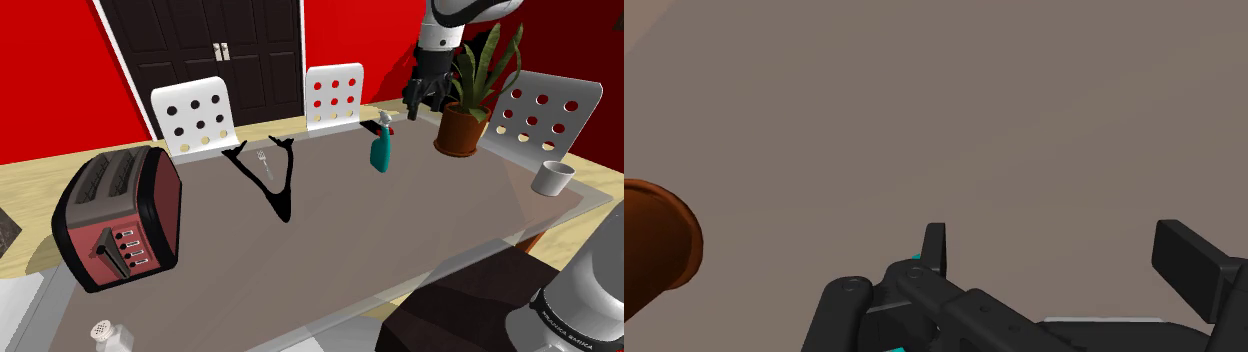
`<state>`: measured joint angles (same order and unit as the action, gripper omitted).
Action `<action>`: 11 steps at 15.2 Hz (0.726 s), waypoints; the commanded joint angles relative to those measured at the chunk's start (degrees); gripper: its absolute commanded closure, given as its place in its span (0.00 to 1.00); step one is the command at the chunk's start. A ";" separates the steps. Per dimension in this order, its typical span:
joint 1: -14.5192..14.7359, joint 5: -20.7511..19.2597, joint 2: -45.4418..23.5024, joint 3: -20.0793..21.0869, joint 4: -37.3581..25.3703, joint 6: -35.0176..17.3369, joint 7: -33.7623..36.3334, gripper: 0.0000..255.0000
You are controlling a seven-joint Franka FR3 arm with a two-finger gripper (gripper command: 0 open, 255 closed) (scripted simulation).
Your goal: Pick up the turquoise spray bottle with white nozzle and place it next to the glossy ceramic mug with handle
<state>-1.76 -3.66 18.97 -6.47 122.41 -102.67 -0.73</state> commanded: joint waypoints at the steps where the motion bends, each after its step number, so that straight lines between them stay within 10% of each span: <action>1: -0.36 0.31 -4.46 -1.02 -3.06 -1.56 -1.07 0.00; 11: -3.04 4.38 -25.81 -4.73 -21.07 -5.11 -6.66 0.00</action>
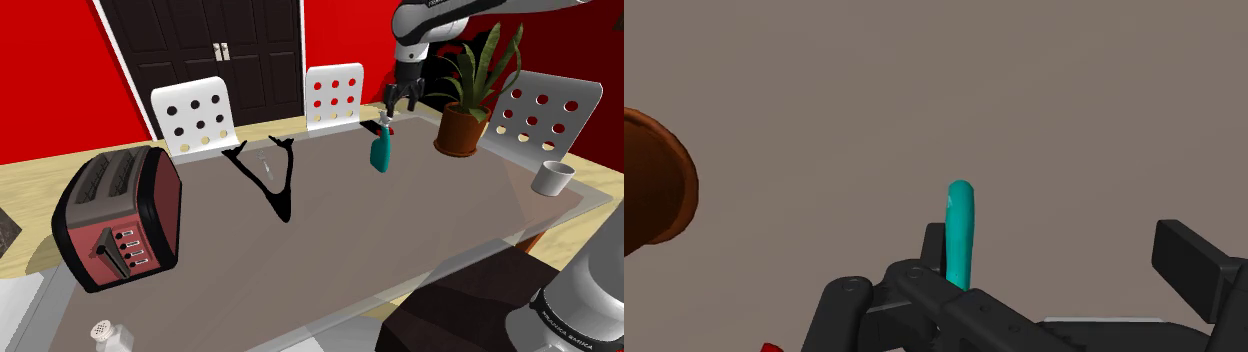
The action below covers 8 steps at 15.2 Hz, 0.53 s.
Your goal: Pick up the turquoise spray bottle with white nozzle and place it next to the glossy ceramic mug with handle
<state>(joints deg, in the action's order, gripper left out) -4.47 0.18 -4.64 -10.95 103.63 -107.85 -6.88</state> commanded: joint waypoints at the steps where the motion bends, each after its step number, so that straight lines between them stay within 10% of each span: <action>1: -0.73 1.12 -4.46 -0.47 -4.59 0.12 -1.06 0.00; 8: -4.15 4.84 -19.60 -1.05 -21.93 2.49 -3.83 0.00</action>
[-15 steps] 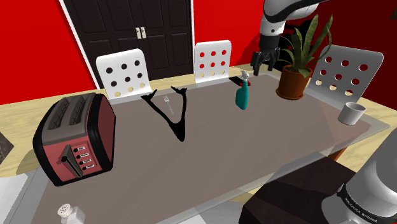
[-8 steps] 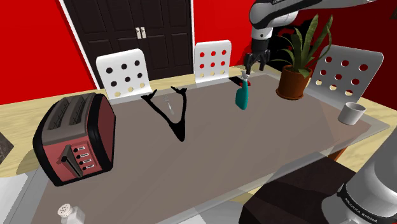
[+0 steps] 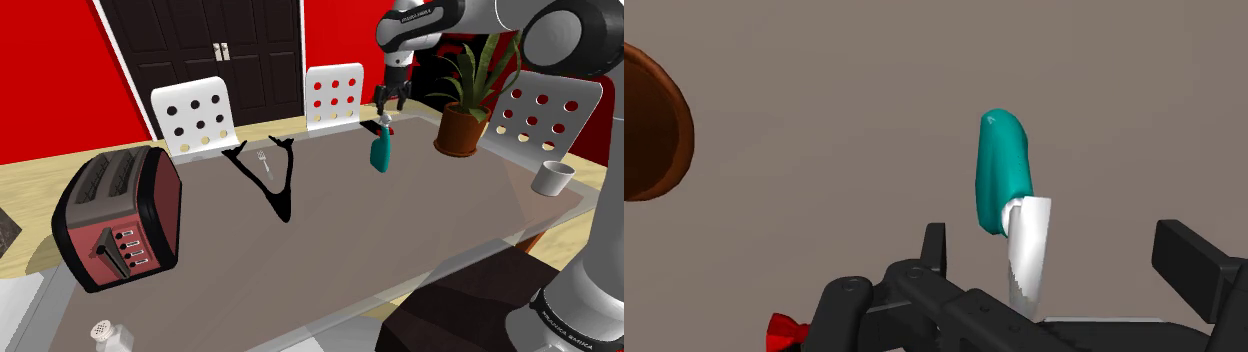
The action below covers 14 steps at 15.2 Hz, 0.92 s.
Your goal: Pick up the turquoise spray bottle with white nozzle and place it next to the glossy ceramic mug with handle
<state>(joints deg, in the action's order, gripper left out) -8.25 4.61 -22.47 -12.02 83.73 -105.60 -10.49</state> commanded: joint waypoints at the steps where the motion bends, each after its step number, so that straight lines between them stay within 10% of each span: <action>1: -0.36 0.42 -1.84 0.05 -1.36 -0.49 -0.23 0.00; 14: -0.28 0.67 -2.67 0.19 2.49 -5.15 -0.43 0.00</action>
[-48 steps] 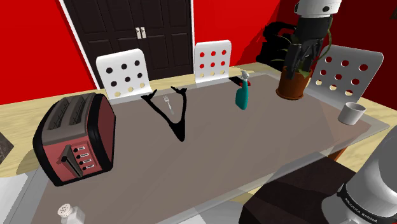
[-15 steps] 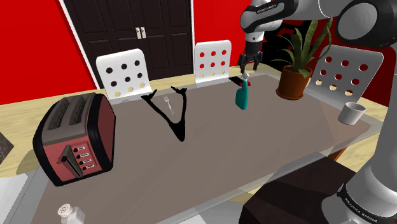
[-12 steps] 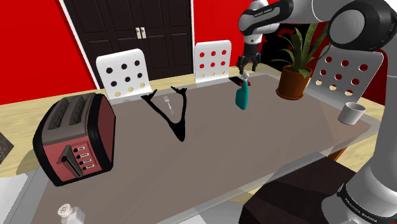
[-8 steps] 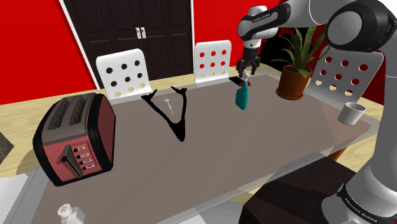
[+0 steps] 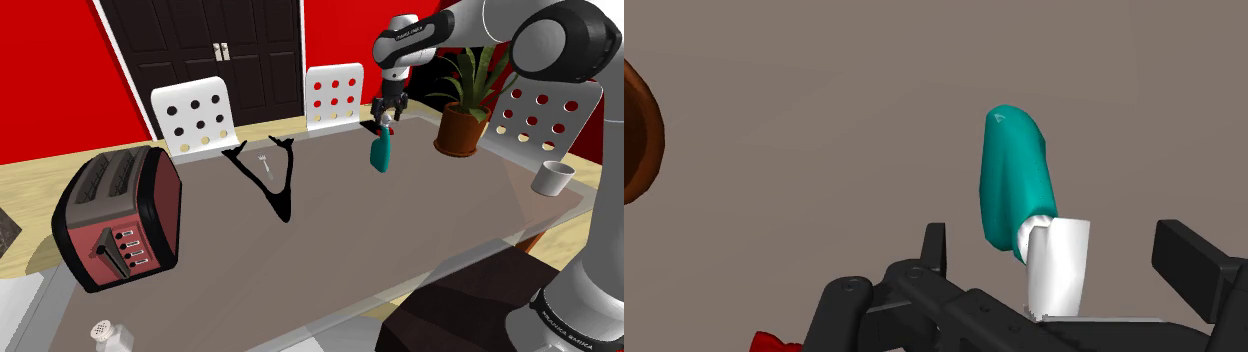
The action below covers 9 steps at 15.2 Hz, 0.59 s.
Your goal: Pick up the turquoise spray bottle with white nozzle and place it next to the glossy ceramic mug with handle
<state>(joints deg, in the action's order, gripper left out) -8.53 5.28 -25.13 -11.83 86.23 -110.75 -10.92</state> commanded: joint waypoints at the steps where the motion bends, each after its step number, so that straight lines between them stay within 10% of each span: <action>1: 0.00 0.00 0.00 0.00 0.00 0.00 0.00 0.00; 2: 0.00 0.00 0.00 0.00 0.00 0.00 0.00 1.00; 9: 0.00 0.00 0.02 0.00 0.02 -0.01 0.00 1.00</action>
<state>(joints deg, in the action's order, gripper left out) -8.53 5.27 -25.10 -11.83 86.25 -110.76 -10.92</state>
